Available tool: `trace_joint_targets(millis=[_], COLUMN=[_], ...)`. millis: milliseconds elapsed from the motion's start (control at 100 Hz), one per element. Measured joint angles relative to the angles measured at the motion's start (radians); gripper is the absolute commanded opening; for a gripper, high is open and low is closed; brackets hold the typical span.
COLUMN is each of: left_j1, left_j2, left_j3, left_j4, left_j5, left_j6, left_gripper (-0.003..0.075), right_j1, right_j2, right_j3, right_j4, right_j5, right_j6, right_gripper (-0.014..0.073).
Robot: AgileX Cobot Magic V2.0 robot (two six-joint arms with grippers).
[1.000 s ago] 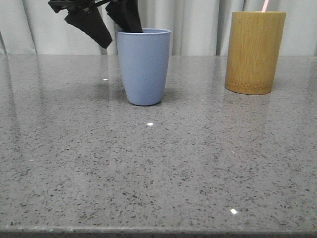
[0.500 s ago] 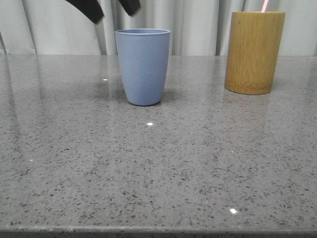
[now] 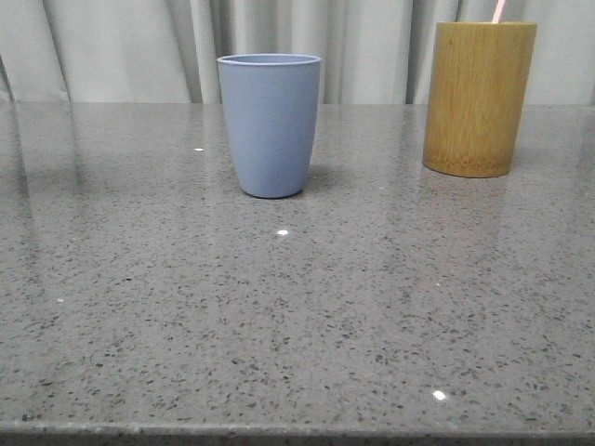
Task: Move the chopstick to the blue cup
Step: 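Move the right gripper above the pink stick in the bamboo cup, then grasp the pink stick with the right gripper and lift it out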
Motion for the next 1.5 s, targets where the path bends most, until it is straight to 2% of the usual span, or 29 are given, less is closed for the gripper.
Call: trace_joint_targets(millis=[290, 570, 800, 1270, 1500], left_j1=[0.083, 0.091, 0.091, 0.091, 0.091], left_j2=[-0.305, -0.59, -0.696, -0.7, -0.7], left_j3=[0.393, 0.64, 0.684, 0.684, 0.685], left_j4=[0.007, 0.016, 0.026, 0.029, 0.029], left_j5=[-0.075, -0.088, -0.088, -0.093, -0.096], left_j6=[0.0, 0.0, 0.0, 0.0, 0.0], left_gripper=[0.0514, 0.0514, 0.0514, 0.0514, 0.0514], right_j1=[0.0, 0.0, 0.0, 0.0, 0.0], right_j2=[0.0, 0.002, 0.067, 0.503, 0.696], right_j3=[0.0, 0.0, 0.0, -0.012, -0.117], right_j4=[0.0, 0.0, 0.038, 0.065, 0.065], right_j5=[0.0, -0.008, -0.15, -0.721, -0.8], right_j6=[0.0, 0.0, 0.0, 0.0, 0.026], right_gripper=[0.0571, 0.0571, 0.0571, 0.0571, 0.0571])
